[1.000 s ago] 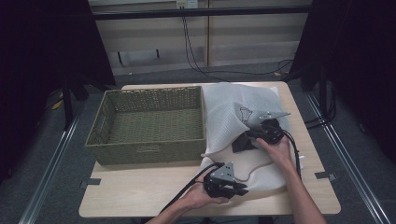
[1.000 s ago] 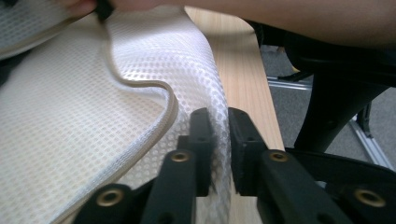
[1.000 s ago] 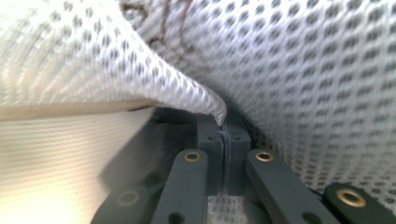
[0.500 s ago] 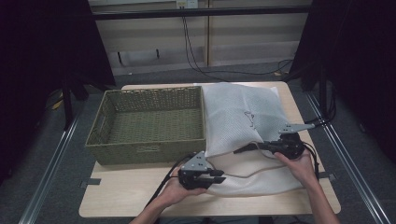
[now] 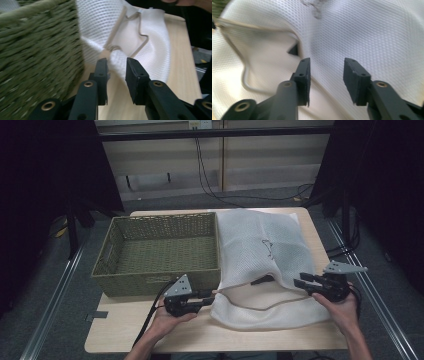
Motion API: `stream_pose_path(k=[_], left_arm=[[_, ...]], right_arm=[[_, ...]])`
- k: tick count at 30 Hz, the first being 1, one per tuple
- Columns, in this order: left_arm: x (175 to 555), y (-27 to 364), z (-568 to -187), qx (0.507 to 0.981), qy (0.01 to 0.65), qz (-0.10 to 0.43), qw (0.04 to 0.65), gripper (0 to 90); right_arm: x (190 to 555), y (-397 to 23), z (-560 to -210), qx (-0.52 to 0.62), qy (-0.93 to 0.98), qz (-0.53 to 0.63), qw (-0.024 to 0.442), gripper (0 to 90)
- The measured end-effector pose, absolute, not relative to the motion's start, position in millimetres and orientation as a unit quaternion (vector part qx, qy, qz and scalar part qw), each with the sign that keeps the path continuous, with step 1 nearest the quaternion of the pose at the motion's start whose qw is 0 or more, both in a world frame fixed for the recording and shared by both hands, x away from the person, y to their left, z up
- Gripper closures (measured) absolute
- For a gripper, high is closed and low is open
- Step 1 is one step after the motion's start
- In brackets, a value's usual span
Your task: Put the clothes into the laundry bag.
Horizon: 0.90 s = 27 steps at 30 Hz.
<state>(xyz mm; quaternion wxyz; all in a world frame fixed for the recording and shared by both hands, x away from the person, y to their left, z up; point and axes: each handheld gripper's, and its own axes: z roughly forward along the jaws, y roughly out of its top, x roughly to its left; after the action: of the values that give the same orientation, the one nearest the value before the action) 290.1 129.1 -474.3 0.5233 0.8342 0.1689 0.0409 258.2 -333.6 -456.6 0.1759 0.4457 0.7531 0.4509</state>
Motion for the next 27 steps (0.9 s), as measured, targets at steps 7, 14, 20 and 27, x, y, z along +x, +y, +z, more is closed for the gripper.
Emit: stream_pose_path(k=[7,14,20,27], left_arm=[[295,120,-482,0.844,0.179,0.041,0.503,54.0],[299,112,-485,0.832,0.196,0.021,0.519,44.2],[301,107,-486,0.829,0.195,0.022,0.524,74.0],[303,112,-485,0.833,0.195,0.024,0.517,85.0]], right_arm=[[242,-372,-477,0.507,0.733,0.41,0.196,44.9],[251,-387,-509,0.543,0.727,0.377,0.186,40.5],[250,-382,-504,0.532,0.732,0.382,0.191,79.7],[235,-395,-492,0.536,0.712,0.405,0.204,83.9]])
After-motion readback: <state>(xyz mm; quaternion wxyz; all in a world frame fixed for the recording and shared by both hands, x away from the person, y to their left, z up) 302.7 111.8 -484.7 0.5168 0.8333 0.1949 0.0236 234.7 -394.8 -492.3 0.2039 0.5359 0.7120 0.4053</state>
